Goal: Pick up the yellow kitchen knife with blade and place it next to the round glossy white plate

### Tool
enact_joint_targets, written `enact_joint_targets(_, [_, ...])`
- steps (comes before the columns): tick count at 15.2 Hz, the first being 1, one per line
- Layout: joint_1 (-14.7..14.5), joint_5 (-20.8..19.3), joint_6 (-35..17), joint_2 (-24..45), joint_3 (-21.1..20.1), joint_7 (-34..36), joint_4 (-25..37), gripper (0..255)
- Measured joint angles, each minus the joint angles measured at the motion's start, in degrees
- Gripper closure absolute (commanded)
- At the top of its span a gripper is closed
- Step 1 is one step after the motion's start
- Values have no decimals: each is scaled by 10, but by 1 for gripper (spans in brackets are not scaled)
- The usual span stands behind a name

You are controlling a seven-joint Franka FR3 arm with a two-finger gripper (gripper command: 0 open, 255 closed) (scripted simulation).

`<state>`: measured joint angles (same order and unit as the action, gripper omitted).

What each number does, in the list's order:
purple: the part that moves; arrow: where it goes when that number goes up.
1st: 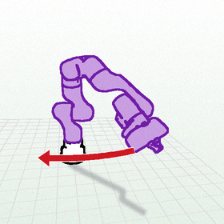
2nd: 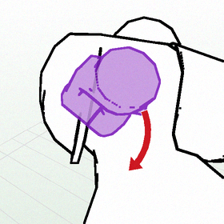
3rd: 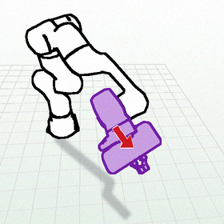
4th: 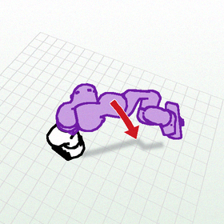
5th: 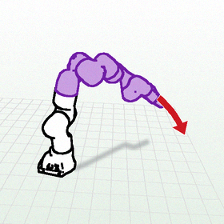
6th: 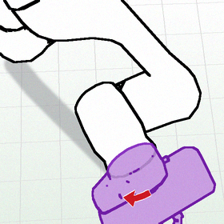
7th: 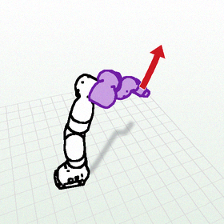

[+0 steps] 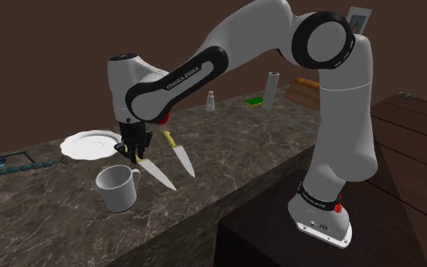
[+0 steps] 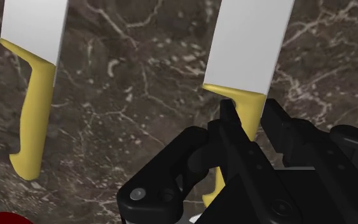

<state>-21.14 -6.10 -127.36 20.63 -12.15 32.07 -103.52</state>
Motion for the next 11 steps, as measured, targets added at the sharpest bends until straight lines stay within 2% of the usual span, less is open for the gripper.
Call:
enact_joint_targets(6, [0,-1,-4,2,0,0,-2,255])
enact_joint_targets(7, [0,-1,-4,2,0,0,-2,0])
enact_joint_targets(11, [0,-1,-4,2,0,0,-2,0])
